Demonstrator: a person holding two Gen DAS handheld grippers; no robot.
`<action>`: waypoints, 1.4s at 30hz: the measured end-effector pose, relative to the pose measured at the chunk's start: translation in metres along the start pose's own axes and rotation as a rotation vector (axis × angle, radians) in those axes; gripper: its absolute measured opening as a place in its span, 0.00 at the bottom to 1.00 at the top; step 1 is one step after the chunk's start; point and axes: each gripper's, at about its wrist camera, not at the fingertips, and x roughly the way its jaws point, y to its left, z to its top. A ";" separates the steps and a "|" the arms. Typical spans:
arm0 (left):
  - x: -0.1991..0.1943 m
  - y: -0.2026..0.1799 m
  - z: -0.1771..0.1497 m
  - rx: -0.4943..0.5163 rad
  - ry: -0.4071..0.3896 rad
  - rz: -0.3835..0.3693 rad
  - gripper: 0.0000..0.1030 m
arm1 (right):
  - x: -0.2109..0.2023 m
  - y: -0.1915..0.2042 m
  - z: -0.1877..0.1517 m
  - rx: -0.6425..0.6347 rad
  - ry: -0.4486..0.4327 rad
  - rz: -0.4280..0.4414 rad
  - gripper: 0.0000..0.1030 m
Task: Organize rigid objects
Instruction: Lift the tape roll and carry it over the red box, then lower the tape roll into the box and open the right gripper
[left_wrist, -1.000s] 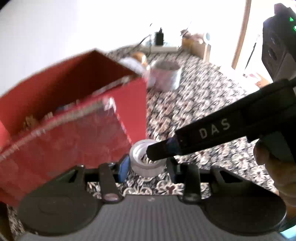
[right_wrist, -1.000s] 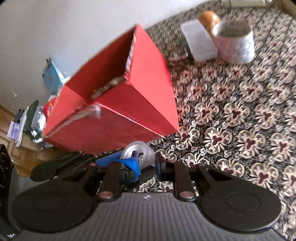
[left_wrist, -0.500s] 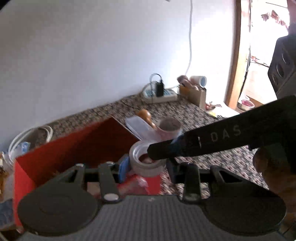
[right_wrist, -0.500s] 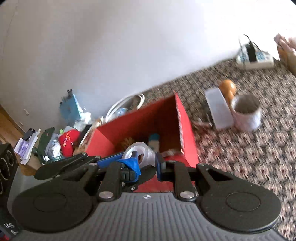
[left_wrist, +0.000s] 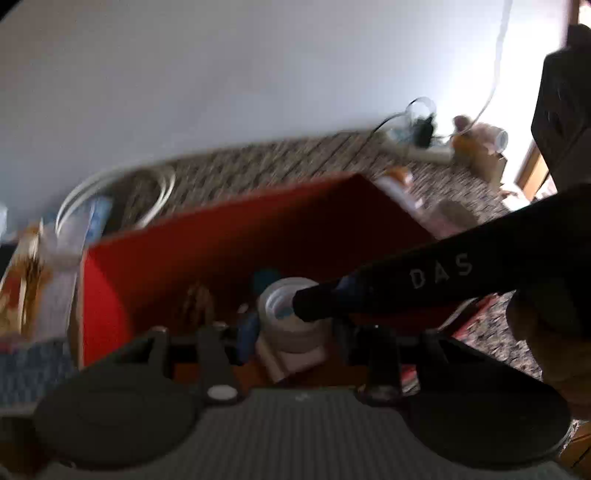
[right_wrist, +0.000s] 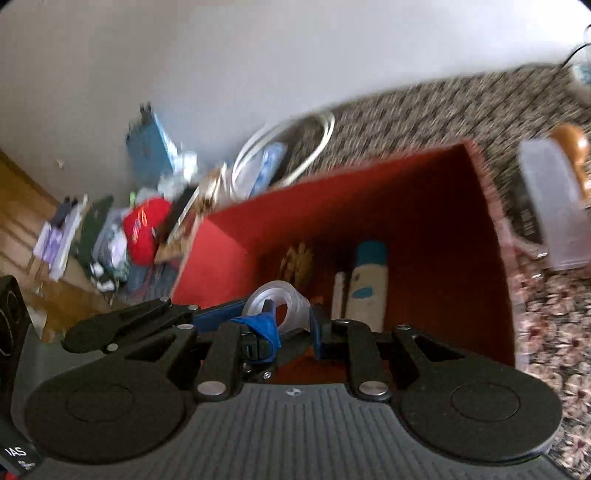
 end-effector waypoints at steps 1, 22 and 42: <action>0.005 0.006 -0.001 -0.018 0.026 0.008 0.37 | 0.009 0.000 0.003 -0.002 0.031 0.002 0.00; 0.038 0.045 -0.016 -0.120 0.207 0.075 0.45 | 0.076 -0.006 0.013 0.036 0.291 0.065 0.07; 0.052 0.041 -0.007 -0.083 0.209 0.186 0.49 | 0.057 -0.004 0.012 -0.112 0.074 -0.222 0.07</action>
